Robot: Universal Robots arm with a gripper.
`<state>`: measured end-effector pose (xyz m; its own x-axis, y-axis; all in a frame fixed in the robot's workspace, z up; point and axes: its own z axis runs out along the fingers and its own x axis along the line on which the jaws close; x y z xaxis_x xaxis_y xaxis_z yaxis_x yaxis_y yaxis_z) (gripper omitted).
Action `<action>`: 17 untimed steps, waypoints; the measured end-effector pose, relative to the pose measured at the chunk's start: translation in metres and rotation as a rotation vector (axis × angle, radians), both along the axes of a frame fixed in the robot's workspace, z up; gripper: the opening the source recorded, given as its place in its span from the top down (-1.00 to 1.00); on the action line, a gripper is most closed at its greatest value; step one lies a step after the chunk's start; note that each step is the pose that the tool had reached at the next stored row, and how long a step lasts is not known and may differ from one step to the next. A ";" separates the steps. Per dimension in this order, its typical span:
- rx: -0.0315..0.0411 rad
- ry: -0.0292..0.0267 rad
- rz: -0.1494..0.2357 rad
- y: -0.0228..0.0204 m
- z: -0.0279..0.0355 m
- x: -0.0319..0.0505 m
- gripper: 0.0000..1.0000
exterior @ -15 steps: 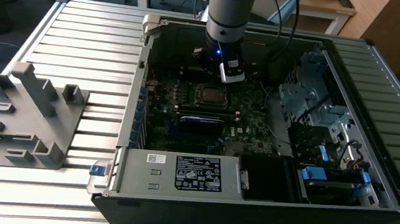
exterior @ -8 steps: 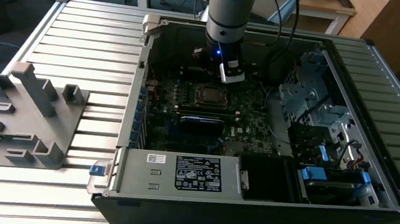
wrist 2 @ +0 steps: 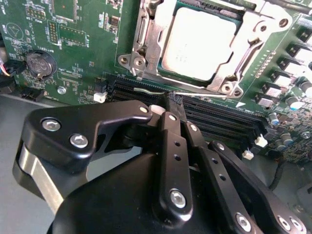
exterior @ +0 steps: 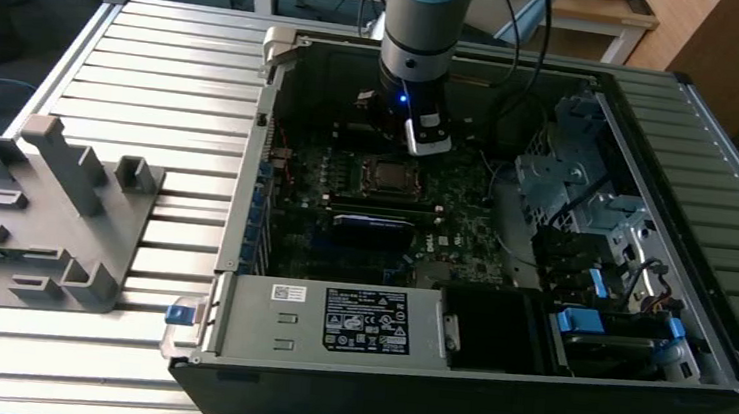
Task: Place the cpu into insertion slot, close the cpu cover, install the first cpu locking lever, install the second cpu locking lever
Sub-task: 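Install the first cpu locking lever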
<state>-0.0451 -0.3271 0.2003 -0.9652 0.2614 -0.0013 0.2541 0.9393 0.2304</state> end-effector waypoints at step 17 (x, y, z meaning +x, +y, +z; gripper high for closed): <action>-0.0011 -0.0001 0.000 -0.0006 -0.0017 0.0029 0.79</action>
<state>-0.0422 -0.3277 0.1986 -0.9652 0.2615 -0.0016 0.2541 0.9396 0.2293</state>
